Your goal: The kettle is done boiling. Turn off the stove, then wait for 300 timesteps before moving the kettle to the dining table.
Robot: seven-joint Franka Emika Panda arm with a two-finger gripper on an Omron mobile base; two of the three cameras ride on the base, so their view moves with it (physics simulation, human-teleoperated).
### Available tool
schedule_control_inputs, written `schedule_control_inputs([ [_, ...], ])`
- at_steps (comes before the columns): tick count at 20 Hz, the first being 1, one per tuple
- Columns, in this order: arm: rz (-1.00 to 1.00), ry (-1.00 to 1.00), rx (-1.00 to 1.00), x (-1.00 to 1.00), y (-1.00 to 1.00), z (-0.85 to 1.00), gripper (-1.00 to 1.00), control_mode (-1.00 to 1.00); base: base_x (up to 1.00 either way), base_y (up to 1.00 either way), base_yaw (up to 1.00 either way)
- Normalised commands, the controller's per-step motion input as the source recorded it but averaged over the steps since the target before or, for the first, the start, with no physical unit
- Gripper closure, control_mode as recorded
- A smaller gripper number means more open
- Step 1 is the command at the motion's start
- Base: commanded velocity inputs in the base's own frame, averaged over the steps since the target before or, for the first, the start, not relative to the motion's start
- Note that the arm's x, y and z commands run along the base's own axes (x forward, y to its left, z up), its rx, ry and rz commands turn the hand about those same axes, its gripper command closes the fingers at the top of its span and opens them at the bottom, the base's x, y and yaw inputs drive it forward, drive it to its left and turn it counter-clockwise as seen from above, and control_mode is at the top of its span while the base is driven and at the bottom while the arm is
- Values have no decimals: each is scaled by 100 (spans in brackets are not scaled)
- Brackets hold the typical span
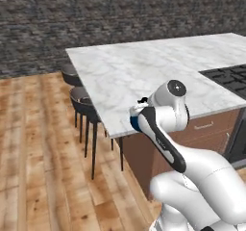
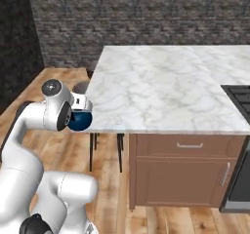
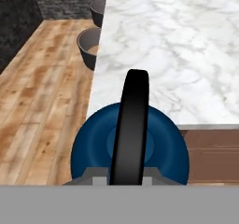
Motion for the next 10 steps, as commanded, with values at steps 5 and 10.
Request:
schedule_control_inputs([
  [5, 0, 0, 0, 0, 0, 0, 100, 100, 13, 99, -17],
  [10, 0, 0, 0, 0, 0, 0, 100, 100, 24, 83, -15],
])
